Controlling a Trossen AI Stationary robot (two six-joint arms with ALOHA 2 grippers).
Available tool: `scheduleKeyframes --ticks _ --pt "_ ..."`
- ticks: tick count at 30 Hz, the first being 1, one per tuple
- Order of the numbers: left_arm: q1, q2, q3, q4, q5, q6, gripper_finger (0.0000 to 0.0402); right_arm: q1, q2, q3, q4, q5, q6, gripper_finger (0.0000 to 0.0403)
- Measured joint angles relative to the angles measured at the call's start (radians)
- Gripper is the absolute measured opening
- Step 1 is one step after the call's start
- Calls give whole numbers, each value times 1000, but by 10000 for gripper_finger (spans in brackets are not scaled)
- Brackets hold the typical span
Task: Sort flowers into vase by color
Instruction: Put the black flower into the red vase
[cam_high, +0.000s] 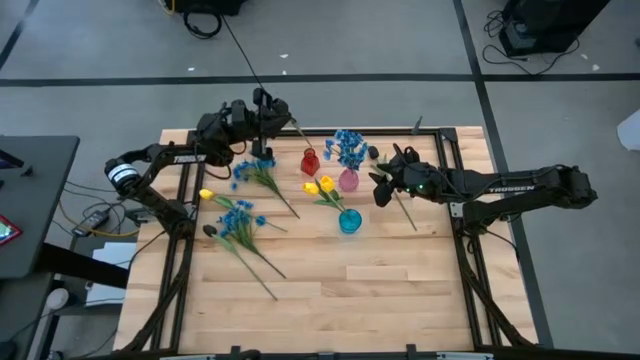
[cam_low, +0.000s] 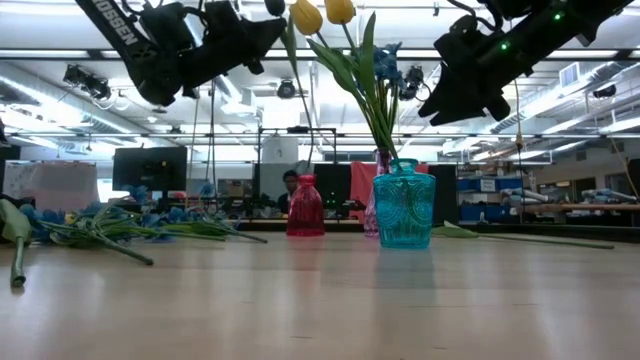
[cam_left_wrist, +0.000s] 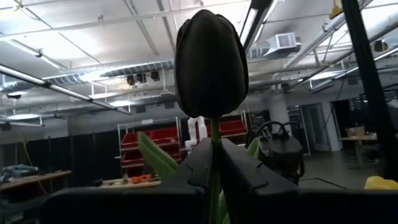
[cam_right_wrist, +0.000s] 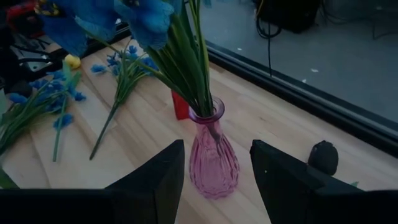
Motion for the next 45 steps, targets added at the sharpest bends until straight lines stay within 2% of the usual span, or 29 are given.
scheduleKeyframes --ticks 5,20,25,33,37,45 --pt "11 0 7 -10 -5 3 32 0 0 0 3 0 0 196" --pt "7 21 -4 -177 -36 73 32 0 0 0 3 -7 -4 196" --pt "7 88 -4 -188 -36 9 32 0 0 0 5 -8 -4 196" --pt "7 179 -4 -182 -28 -3 32 0 0 0 10 -11 -7 196" --pt "7 200 -4 -180 -22 -31 32 0 0 0 10 -22 -8 196" --pt "7 201 -4 -180 52 -103 33 0 0 0 10 -27 -8 196"
